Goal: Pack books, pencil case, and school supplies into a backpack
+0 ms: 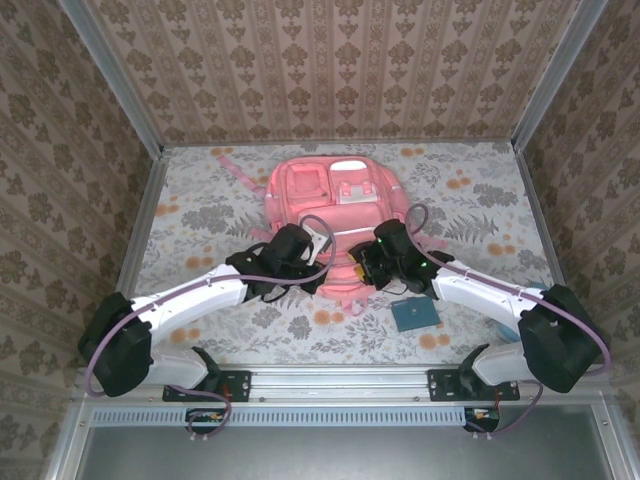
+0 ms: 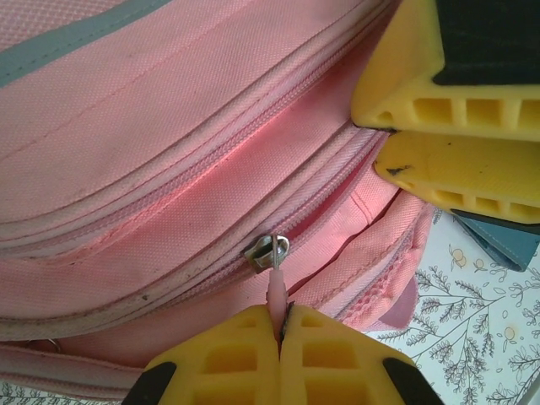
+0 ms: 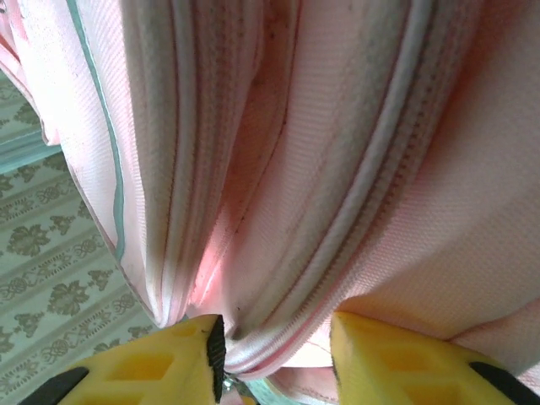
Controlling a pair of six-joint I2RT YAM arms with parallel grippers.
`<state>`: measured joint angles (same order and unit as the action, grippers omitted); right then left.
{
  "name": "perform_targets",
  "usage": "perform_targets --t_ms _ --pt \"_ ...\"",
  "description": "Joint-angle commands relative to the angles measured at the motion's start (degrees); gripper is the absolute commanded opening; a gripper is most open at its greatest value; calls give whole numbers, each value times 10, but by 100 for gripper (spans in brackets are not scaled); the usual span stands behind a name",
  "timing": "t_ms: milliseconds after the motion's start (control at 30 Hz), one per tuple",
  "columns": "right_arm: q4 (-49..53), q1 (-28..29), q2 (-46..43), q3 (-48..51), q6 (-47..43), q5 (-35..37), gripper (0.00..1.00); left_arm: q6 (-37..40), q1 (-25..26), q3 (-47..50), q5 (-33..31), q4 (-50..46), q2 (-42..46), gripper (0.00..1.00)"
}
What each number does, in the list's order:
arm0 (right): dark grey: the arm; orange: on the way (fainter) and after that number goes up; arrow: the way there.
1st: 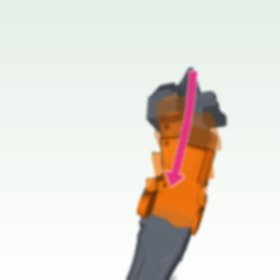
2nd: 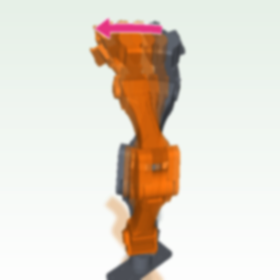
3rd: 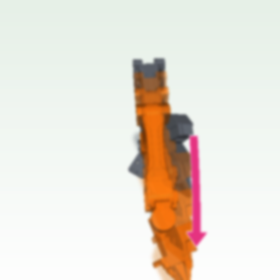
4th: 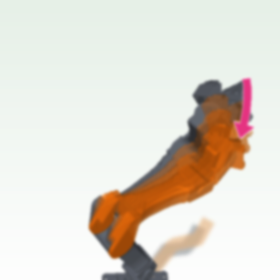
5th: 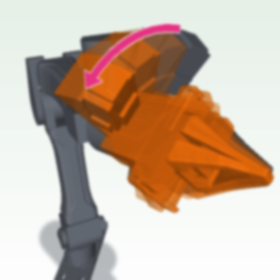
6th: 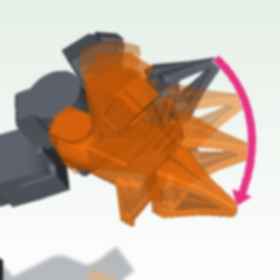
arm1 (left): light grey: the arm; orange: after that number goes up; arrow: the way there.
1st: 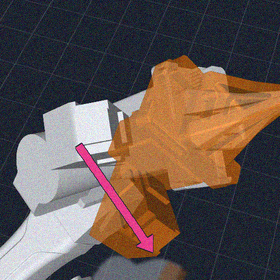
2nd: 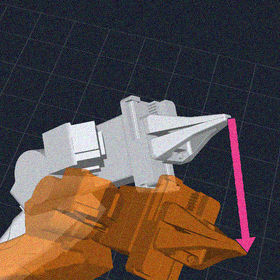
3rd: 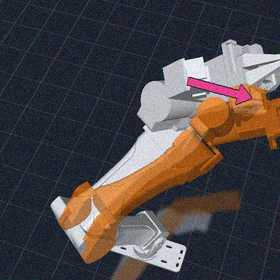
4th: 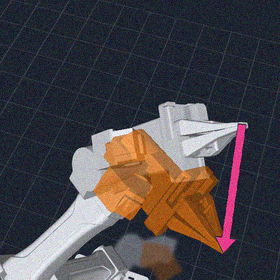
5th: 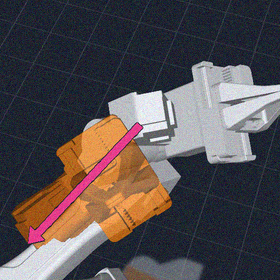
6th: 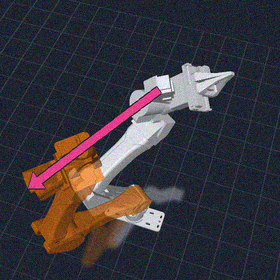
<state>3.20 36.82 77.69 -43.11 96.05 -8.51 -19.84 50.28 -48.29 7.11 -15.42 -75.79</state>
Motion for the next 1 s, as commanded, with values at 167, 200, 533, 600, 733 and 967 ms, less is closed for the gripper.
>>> perform_targets --t_ms 167,200,533,600,733,967 --pt "-25 6 16 6 54 20 35 5 6 -35 15 39 3 0" --pt "-24 6 16 6 56 24 30 5 6 -36 14 38 3 0" --pt "78 3 -27 0 9 91 8 27 -6 -32 -72 -41 28 0" --pt "100 0 -40 0 -1 99 7 30 -22 -20 -77 -55 38 0" --pt "125 -3 -52 -6 -16 104 6 28 -56 0 -80 -72 51 0" --pt "126 -5 -52 -8 -22 104 6 24 -111 9 -89 -92 52 0"
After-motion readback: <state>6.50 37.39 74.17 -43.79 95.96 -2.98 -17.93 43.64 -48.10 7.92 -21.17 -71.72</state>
